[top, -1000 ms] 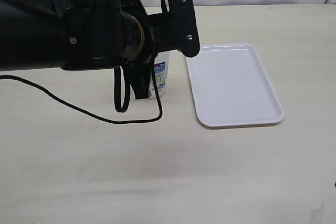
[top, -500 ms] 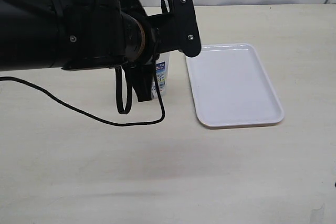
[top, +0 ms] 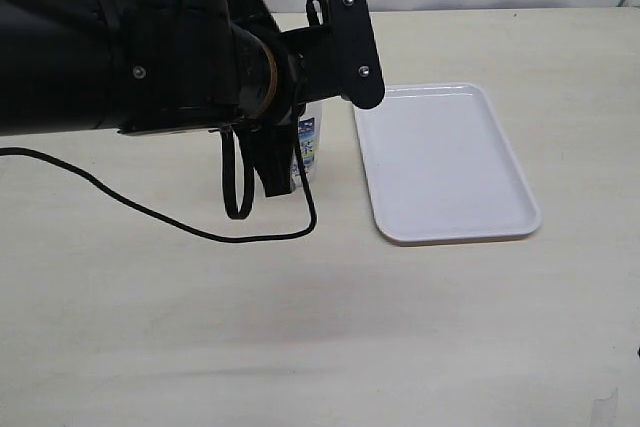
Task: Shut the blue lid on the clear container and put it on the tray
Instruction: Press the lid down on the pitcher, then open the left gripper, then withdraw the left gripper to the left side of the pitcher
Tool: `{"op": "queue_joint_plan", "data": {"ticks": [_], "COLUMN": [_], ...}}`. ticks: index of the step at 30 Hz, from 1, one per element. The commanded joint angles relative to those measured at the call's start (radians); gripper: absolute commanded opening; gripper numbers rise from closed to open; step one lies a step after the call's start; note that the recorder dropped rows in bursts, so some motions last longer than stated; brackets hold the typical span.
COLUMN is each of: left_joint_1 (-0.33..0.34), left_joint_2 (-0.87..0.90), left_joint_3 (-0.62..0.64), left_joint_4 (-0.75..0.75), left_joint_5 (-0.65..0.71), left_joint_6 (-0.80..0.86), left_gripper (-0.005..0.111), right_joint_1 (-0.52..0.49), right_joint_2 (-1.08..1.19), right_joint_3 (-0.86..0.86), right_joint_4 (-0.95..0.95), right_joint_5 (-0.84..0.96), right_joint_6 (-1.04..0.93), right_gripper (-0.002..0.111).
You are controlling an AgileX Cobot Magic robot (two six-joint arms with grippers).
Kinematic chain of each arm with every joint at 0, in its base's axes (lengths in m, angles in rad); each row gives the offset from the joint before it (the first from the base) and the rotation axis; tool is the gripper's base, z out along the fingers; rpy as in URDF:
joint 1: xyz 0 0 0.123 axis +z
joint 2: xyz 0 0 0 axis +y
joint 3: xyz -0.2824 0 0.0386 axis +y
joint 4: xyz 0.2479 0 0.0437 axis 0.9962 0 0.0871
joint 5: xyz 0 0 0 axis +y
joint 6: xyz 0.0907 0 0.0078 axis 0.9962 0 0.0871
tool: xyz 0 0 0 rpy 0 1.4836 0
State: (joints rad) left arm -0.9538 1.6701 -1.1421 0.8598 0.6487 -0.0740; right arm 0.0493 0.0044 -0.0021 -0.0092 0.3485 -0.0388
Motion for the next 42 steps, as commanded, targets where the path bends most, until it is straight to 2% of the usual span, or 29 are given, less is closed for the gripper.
{"op": "queue_joint_plan", "data": {"ticks": [1,9,14,23,29,36,39,42], "left_joint_1": [0.001,0.001,0.001,0.001,0.001,0.001,0.004,0.038], "left_joint_2": [-0.003,-0.003,-0.003,-0.003,-0.003,-0.003,-0.003,-0.006], "left_joint_3": [0.002,0.002,0.002,0.002,0.002,0.002,0.002,0.002], "left_joint_4": [-0.009,-0.009,-0.009,-0.009,-0.028,-0.038,0.044,0.065], "left_joint_5": [-0.004,-0.005,-0.005,0.012,0.143,0.334,0.393,0.416], "left_joint_6": [-0.003,-0.003,-0.003,-0.003,-0.003,-0.035,-0.132,-0.163], "left_gripper": [0.000,0.003,0.021,0.037,0.060,0.061,0.061,0.061], "right_joint_1": [-0.004,-0.004,-0.004,-0.004,-0.004,-0.004,-0.004,-0.004], "right_joint_2": [-0.004,-0.004,-0.004,-0.004,-0.004,-0.004,-0.004,-0.004], "right_joint_3": [0.002,0.002,0.002,0.002,0.002,0.002,0.002,0.002], "right_joint_4": [-0.003,-0.003,-0.003,-0.003,-0.003,-0.003,-0.003,-0.003], "right_joint_5": [-0.003,-0.003,-0.003,-0.003,-0.003,-0.003,-0.003,-0.003], "right_joint_6": [0.002,0.002,0.002,0.002,0.002,0.002,0.002,0.002], "right_gripper": [0.005,0.005,0.005,0.005,0.005,0.005,0.005,0.005]}}
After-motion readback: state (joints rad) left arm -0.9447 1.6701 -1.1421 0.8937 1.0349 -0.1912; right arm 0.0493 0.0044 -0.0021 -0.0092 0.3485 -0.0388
